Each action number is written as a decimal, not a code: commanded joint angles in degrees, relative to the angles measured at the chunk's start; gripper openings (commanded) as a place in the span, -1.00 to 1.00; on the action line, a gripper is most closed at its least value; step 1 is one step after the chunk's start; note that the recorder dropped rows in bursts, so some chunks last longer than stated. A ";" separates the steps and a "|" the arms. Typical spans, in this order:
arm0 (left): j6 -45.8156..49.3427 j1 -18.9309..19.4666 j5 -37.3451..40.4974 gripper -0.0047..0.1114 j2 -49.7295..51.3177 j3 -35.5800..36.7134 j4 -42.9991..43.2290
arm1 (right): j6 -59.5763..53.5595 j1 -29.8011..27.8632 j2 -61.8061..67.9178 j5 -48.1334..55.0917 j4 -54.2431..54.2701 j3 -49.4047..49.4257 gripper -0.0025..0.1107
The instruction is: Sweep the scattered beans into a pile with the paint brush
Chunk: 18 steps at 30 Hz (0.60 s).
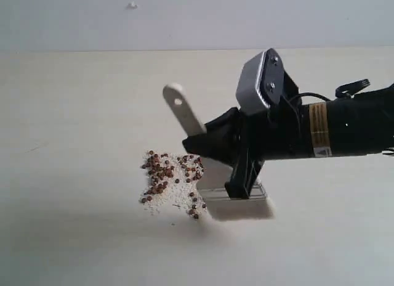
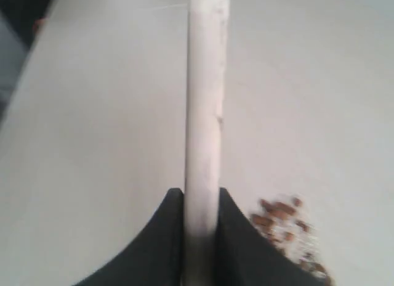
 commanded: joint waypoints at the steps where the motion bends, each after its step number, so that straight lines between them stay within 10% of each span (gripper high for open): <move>1: -0.26 -0.33 0.10 -0.92 -0.36 -0.02 -0.20 | -2.03 -0.54 -0.12 13.39 16.67 0.16 -0.96; 9: -0.26 -0.33 0.10 -0.92 -0.36 -0.02 -0.20 | -30.99 3.12 -0.68 19.04 59.67 0.29 -0.96; 14: -0.26 -0.33 0.10 -0.92 -0.36 -0.02 -0.20 | -67.61 12.44 2.32 5.28 102.96 1.58 -0.96; 18: -0.26 -0.33 0.10 -0.92 -0.36 -0.02 -0.20 | -75.28 19.76 6.56 -7.33 117.97 2.03 -0.96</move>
